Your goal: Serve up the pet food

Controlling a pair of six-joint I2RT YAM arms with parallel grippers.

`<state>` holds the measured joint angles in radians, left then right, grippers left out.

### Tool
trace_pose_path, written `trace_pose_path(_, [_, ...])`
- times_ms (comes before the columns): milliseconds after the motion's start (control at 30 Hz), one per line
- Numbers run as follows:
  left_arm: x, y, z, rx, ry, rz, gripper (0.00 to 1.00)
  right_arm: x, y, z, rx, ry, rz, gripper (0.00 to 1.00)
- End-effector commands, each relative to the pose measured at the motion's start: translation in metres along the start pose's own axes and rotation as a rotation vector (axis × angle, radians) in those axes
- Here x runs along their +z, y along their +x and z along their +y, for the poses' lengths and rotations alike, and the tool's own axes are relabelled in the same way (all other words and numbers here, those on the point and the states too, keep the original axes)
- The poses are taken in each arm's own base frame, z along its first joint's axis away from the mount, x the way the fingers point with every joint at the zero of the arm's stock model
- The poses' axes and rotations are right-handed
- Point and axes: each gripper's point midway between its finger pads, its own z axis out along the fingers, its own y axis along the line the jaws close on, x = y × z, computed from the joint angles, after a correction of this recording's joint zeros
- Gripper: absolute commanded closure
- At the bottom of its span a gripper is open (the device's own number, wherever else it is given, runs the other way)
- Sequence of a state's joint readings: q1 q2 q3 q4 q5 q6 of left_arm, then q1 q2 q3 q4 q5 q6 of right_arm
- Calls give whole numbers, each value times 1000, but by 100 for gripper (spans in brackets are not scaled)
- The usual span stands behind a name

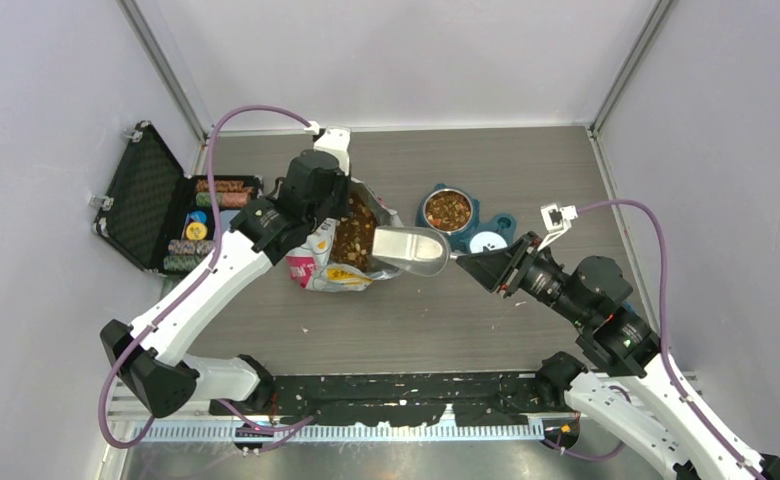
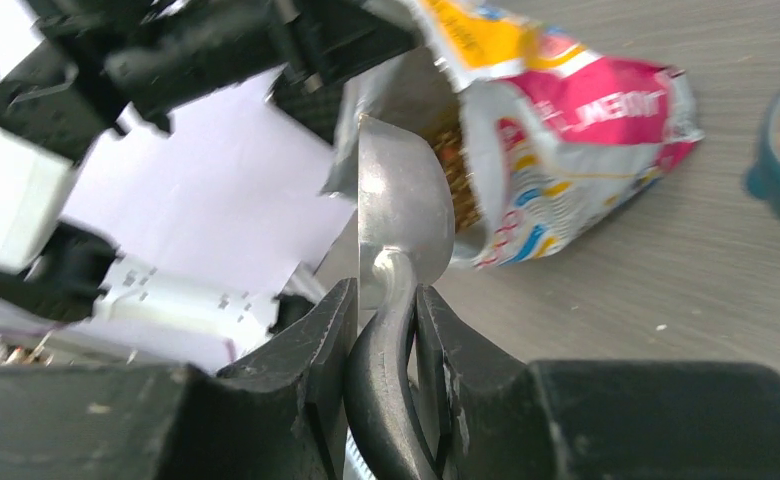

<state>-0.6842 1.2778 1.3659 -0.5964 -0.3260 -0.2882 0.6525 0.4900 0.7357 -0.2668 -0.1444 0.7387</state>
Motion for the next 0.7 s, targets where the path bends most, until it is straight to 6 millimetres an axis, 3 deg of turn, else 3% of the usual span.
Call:
trace_pose_path(0, [-3,-51,-19,-96,70,-156,100,2,4,53,-4,-255,95,95])
trace_pose_path(167, [-5,-43,-23,-91,85,-139,100,35,17,44,-69,-167,167,95])
trace_pose_path(200, [-6,-39,-24,-89,89,-131,100,39,8,38,-111,-102,128,95])
trace_pose_path(233, [-8,-35,-24,-88,90,-126,100,43,17,36,-129,-73,161,95])
trace_pose_path(267, [-10,-33,-23,-89,93,-127,100,46,6,36,-157,-38,117,95])
trace_pose_path(300, [-11,-30,-23,-92,97,-130,100,50,9,39,-168,-37,125,95])
trace_pose_path(500, [-22,-28,-26,-105,129,-142,100,60,-3,37,-210,24,73,95])
trace_pose_path(667, [-20,-28,-19,-103,83,-144,100,45,-14,36,-233,45,33,95])
